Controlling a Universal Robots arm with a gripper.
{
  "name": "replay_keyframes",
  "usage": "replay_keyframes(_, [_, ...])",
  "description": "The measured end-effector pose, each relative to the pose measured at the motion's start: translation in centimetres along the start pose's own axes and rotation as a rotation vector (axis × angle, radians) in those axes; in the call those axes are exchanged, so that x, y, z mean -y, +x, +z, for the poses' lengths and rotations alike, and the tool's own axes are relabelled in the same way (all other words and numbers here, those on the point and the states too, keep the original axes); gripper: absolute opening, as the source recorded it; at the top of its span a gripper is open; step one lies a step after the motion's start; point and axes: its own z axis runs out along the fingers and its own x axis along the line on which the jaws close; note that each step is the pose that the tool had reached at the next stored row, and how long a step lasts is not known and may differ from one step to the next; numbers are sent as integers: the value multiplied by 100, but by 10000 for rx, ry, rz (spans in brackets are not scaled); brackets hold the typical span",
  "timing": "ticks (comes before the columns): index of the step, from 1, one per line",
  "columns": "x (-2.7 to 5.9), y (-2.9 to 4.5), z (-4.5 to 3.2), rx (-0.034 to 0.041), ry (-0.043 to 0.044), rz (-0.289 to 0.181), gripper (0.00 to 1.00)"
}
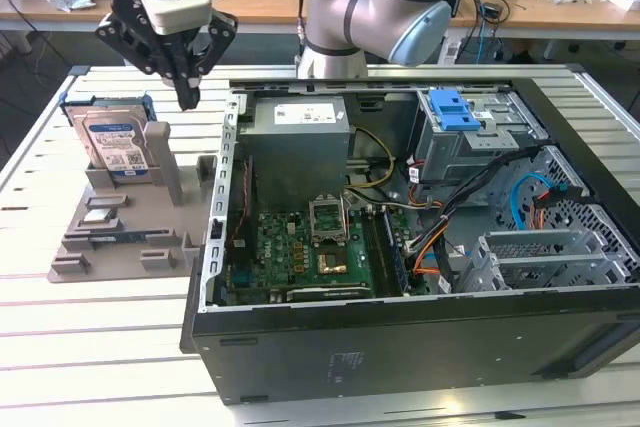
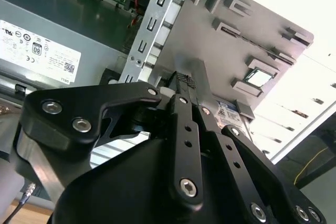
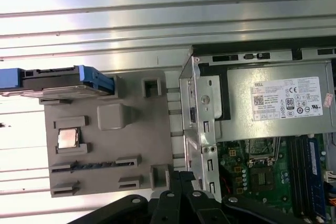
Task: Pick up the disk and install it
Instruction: 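Reach for the disk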
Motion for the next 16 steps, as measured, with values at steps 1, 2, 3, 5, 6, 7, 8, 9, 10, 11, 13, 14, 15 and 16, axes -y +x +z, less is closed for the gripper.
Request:
replay_keyframes(1, [1, 20, -1, 0, 0, 1, 11])
replay_keyframes(2, [3, 39, -1, 0, 0, 1, 11])
replay_keyframes(3, [6, 81, -2, 0, 0, 2, 11])
replay_keyframes(5, [9, 127, -4, 0, 0, 0, 11])
replay_keyframes(6, [11, 145, -4, 0, 0, 0, 11])
replay_keyframes(7, [13, 170, -5, 0, 0, 0, 11])
replay_keyframes(8, [15, 209, -5, 0, 0, 0, 11])
replay_keyframes(9, [18, 239, -6, 0, 0, 1, 11])
replay_keyframes(10, [20, 277, -7, 1, 0, 1, 11])
replay_keyframes(11, [21, 293, -8, 0, 0, 2, 11])
replay_keyframes(13, [25, 344, -9, 0, 0, 0, 11])
replay_keyframes(14, [27, 366, -10, 0, 0, 0, 11])
replay_keyframes(15, [28, 379, -10, 0, 0, 1, 11])
replay_keyframes(16, [30, 403, -11, 0, 0, 0, 11])
